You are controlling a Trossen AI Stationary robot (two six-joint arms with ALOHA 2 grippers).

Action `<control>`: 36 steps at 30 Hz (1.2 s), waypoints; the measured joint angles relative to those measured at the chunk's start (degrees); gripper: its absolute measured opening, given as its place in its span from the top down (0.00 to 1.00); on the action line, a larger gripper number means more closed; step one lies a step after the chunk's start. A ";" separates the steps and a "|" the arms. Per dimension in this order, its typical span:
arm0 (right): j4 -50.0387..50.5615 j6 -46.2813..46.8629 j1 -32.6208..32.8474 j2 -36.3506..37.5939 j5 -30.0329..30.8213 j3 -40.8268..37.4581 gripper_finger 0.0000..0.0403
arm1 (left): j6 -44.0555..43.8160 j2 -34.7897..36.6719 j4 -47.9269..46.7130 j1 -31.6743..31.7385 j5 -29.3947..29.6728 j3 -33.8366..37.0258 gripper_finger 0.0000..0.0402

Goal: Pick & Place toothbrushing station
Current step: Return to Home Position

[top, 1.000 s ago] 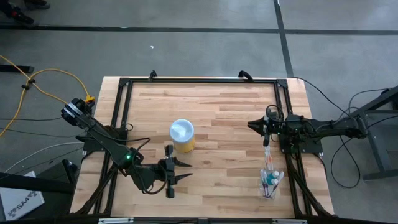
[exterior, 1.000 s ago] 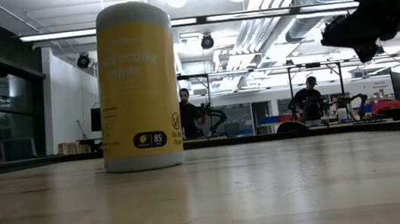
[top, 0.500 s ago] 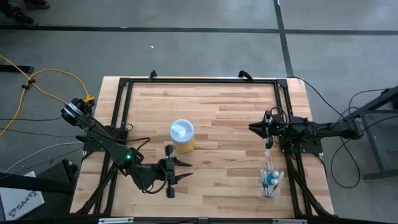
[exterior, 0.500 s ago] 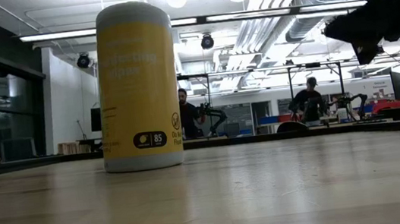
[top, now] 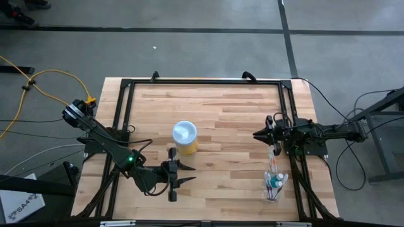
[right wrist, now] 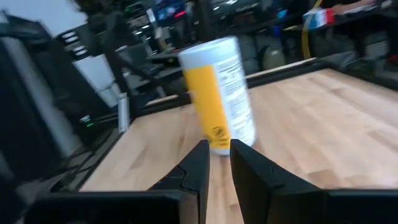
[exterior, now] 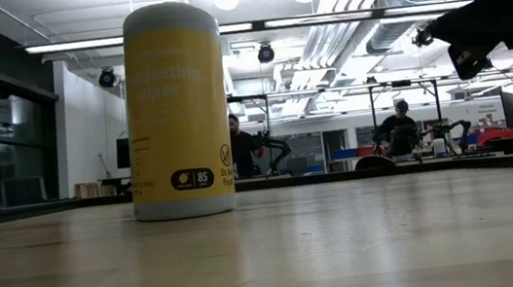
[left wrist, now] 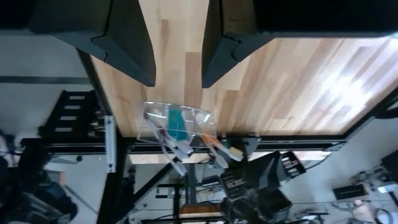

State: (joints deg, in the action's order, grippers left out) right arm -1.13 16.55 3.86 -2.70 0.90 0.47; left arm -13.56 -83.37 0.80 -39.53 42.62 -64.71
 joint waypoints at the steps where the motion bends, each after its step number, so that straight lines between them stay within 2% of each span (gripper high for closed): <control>1: 0.22 0.50 0.02 0.00 -1.06 0.00 0.86 | 0.00 0.00 0.25 0.00 -0.58 0.00 0.69; 15: 0.35 6.67 5.49 -0.24 -1.35 -0.04 0.86 | -0.28 0.00 1.11 -0.02 -2.28 0.00 0.69; 36: 0.40 7.68 5.53 -0.90 -1.09 -0.15 0.86 | -0.42 0.00 1.44 -0.02 -2.30 0.00 0.69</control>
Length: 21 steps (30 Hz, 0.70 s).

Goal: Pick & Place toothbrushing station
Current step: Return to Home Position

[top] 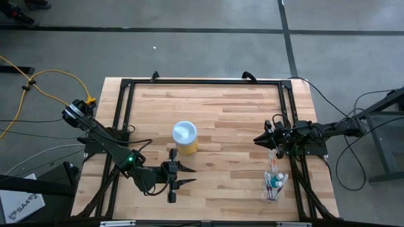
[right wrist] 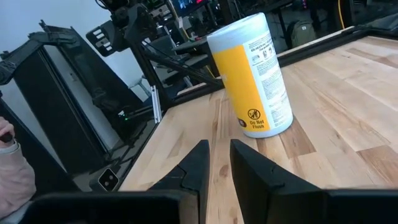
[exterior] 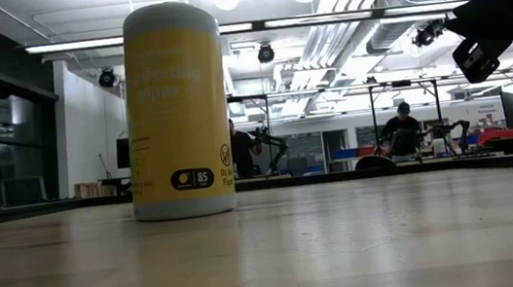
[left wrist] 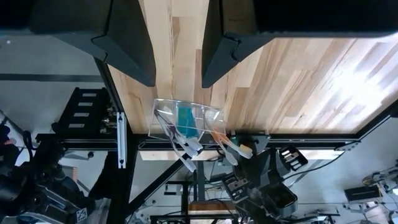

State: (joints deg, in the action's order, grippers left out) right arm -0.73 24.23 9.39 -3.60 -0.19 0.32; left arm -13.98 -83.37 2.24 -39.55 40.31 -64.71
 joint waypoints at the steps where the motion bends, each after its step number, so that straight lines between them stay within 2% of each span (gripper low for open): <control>1: 0.00 0.00 0.00 0.00 0.00 0.00 0.86 | 0.00 0.00 0.00 0.00 0.00 0.00 0.69; 8: -0.04 -0.02 0.00 0.00 0.00 0.00 0.86 | 0.37 0.00 -0.81 1.16 0.06 0.43 0.69; 15: -0.13 -0.03 0.00 0.00 0.00 0.00 0.86 | 1.02 0.00 1.98 4.81 -0.07 7.90 0.69; 18: -0.16 -0.04 0.00 0.00 0.00 0.00 0.86 | 2.66 0.00 4.52 7.40 -4.59 10.81 0.69; 21: -0.17 -0.04 0.00 0.00 0.00 0.00 0.86 | 5.45 0.00 8.08 10.97 -14.10 12.90 0.69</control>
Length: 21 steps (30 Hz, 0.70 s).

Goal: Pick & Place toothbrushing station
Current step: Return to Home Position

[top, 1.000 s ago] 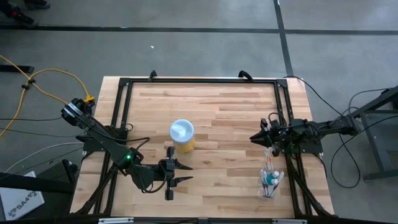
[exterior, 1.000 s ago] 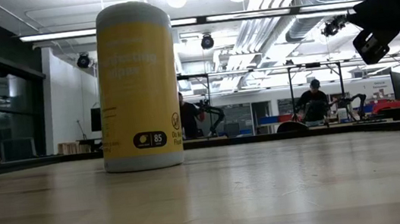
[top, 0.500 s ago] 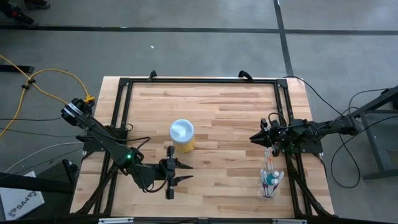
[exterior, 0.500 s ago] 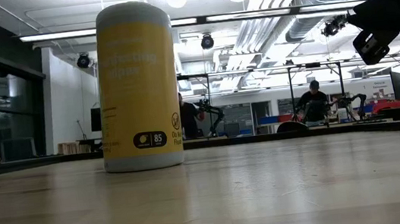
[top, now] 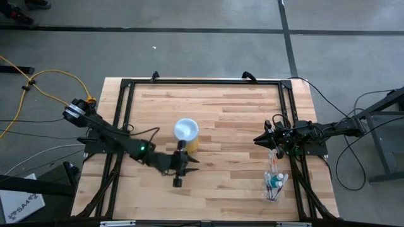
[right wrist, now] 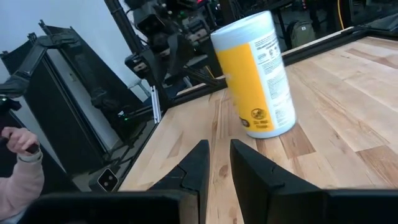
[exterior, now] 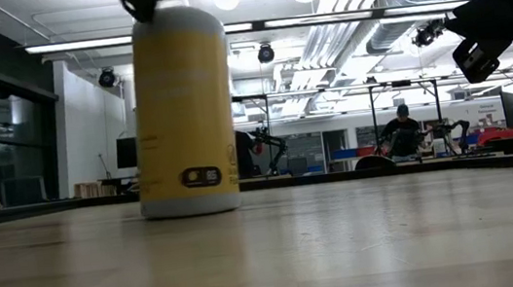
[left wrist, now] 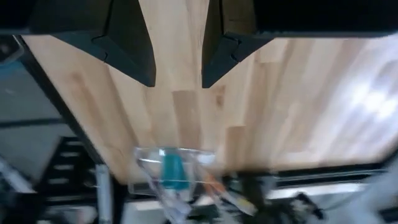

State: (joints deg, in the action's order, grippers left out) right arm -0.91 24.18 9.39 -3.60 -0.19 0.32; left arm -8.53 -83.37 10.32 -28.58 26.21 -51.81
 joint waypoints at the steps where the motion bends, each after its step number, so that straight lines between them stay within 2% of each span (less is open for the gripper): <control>1: -0.03 0.00 0.00 0.00 0.00 0.00 0.86 | 0.82 0.00 0.66 1.34 -3.15 0.45 0.69; 4: -0.04 0.00 0.00 0.00 0.00 0.00 0.86 | 2.22 0.00 0.69 5.24 -10.31 1.37 0.69; 6: -0.04 0.00 0.00 0.00 0.00 0.00 0.86 | 3.22 0.00 0.76 7.39 -12.63 1.98 0.69; 13: -0.09 0.00 0.00 0.00 0.01 0.00 0.86 | 6.32 1.96 1.35 11.74 -13.85 5.19 0.69; 16: -0.15 0.00 0.00 0.02 0.02 0.00 0.86 | 8.29 7.11 5.60 11.85 -14.17 10.43 0.69; 21: -0.15 -0.02 0.00 -0.02 0.01 0.00 0.86 | 8.67 18.19 14.11 11.80 -14.46 23.67 0.69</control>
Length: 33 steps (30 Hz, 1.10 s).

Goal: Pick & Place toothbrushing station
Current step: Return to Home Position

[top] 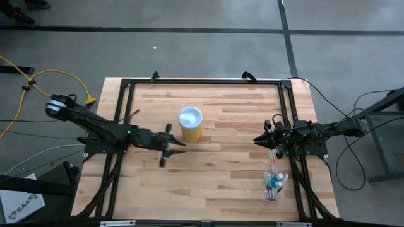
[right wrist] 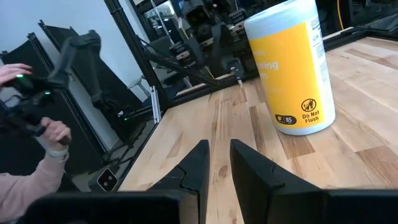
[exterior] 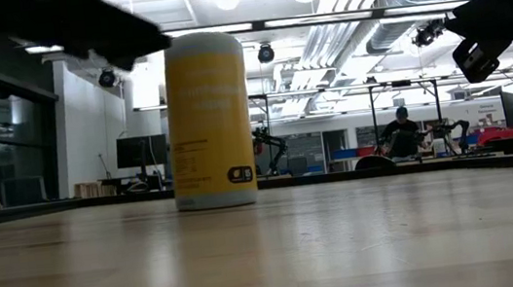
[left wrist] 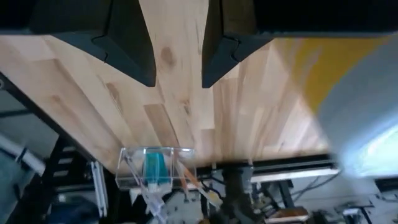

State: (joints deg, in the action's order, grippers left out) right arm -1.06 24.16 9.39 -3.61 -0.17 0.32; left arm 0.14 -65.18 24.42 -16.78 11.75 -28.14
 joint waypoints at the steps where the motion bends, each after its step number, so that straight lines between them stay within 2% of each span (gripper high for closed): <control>1: 0.00 0.00 0.00 0.02 0.00 0.00 0.86 | -0.37 2.37 0.76 0.00 0.06 2.26 0.69; 9: 0.00 0.00 0.00 -0.03 0.01 0.00 0.86 | -0.29 19.87 2.98 1.22 -0.65 16.32 0.69; 17: 0.02 0.00 0.00 -0.05 0.00 0.00 0.86 | 1.67 32.30 4.26 1.25 -1.19 24.02 0.69; 25: 0.01 0.00 0.00 -0.05 -0.01 0.00 0.86 | 2.05 40.02 2.41 1.27 -1.20 26.79 0.69; 33: 0.00 0.00 0.00 -0.05 -0.01 0.00 0.86 | 2.89 45.76 -5.61 1.27 -1.20 26.93 0.69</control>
State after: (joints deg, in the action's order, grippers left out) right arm -1.06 24.16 9.39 -3.66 -0.19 0.32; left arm 3.03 -19.43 18.82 -15.51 10.55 -1.21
